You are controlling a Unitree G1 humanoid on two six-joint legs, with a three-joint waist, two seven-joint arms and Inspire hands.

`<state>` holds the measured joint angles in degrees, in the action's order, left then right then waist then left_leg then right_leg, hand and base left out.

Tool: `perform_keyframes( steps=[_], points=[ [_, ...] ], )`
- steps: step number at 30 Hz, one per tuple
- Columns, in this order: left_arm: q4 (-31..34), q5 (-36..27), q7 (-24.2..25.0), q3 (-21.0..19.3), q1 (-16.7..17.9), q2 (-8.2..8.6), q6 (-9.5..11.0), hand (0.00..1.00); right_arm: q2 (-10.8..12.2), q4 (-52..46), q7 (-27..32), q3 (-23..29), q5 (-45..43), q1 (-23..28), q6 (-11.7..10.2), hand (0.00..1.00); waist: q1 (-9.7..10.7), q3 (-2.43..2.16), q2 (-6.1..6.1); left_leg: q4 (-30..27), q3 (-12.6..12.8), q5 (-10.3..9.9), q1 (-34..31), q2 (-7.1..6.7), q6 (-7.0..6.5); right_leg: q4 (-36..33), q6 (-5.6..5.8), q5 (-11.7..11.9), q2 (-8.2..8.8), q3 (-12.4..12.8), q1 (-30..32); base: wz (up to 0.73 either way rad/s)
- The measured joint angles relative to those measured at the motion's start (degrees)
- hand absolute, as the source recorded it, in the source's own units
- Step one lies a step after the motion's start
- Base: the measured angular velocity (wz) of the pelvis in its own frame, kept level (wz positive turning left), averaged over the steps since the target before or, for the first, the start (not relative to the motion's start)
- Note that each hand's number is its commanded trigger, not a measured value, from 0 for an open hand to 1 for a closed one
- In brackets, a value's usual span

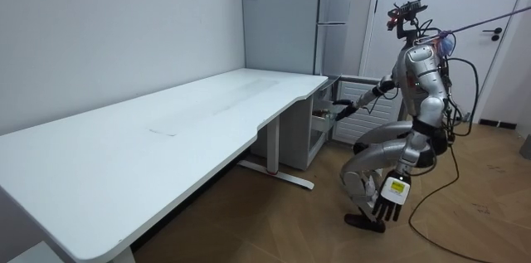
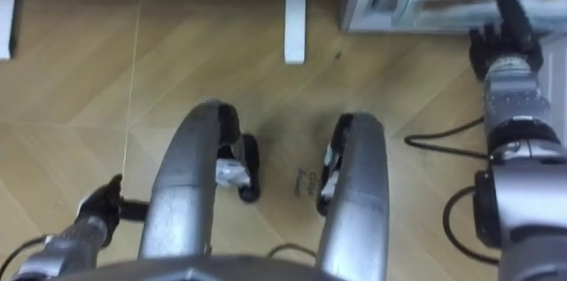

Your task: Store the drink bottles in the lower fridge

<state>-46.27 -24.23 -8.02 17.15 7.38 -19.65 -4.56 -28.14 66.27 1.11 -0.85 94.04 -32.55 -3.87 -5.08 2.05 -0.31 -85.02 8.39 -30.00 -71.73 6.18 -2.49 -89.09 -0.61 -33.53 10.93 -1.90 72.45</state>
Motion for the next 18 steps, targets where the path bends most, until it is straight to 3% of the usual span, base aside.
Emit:
perform_keyframes(
  steps=[11,16,18],
  points=[
    [2.69,0.28,1.58,-0.20,2.89,-0.85,1.67,0.00,-0.24,-3.60,3.58,-0.09,0.01,0.01,0.08,0.00,0.02,0.12,-0.19,0.26,0.69,-0.13,0.10,0.05,-0.21,0.20,0.04,0.04,1.21,0.13,0.41,-0.02],
    [4.63,0.13,2.15,-0.29,7.11,-2.10,2.53,0.00,-0.24,-5.96,6.61,-0.42,0.17,0.00,-0.03,0.00,0.00,0.17,-0.38,1.14,0.69,-0.06,0.06,0.13,-0.10,1.25,-0.22,0.31,2.03,-0.49,0.36,-0.01],
    [4.95,0.16,2.30,-0.32,8.79,-2.06,2.56,0.00,-0.24,-9.13,8.84,-0.69,0.40,0.00,-0.32,0.00,-0.42,0.16,-0.37,3.00,0.67,0.29,0.18,0.19,0.35,3.51,-0.28,1.65,2.00,-0.81,0.32,-0.13]
  ],
)
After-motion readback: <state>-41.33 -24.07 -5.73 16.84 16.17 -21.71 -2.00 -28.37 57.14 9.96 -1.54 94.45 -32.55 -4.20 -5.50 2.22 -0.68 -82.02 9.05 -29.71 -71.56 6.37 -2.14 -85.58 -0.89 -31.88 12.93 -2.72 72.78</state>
